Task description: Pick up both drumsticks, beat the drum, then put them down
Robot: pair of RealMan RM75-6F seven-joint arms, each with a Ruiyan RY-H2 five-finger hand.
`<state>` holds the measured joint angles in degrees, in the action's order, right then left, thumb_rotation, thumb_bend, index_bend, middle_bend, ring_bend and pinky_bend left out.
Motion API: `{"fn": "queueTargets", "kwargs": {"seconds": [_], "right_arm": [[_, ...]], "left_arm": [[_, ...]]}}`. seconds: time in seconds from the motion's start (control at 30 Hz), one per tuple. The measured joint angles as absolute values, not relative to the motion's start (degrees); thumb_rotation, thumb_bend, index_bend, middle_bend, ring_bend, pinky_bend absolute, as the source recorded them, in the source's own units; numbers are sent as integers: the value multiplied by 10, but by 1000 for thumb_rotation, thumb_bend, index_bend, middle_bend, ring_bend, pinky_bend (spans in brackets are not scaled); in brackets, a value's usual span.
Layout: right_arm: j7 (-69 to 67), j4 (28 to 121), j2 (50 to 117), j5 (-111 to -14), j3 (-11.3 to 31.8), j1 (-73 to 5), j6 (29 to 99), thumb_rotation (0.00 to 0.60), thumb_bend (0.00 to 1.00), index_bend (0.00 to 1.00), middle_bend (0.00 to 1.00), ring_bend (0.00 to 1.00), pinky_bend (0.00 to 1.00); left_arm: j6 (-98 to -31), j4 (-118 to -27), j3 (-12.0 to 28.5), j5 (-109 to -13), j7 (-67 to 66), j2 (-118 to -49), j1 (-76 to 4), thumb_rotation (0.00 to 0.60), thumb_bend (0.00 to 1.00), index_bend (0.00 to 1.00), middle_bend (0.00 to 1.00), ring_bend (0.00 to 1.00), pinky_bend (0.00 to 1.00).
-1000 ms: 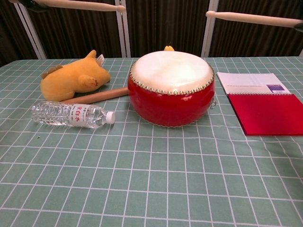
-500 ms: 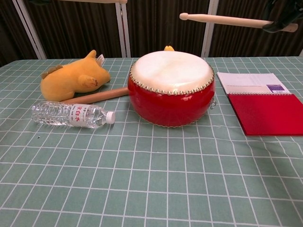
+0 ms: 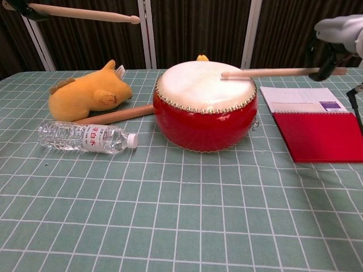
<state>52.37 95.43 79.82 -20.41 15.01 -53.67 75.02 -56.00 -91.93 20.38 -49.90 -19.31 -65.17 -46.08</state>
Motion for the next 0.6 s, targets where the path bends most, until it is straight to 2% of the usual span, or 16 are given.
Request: {"fn": "queueTargets", "kwargs": {"seconds": [0.1,0.23,0.37,0.6], "right_arm": [[600,903,846,-219,108,-549,793,600,634,1000,1000,1000,1000],[627,877,869,-237,99,-550,828,600,634,1000,1000,1000,1000],[578,909,837,-264,123,-538,856,600,634,1000,1000,1000,1000],[494,1015,742,-315,155,-485,876,600,633,1000,1000,1000,1000]], "left_arm": [[-559,-915,197,-504,-189,-655,-459,600,529,801,1000,1000,1000],[-566,-916,193,-507,-193,-660,-461,600,529,801,1000,1000,1000],[-584,-929,198,-507,-203,-667,-468,600,529,801,1000,1000,1000],[-613,-949,226,-480,-206,-701,-490,600,529,800,1000,1000,1000]]}}
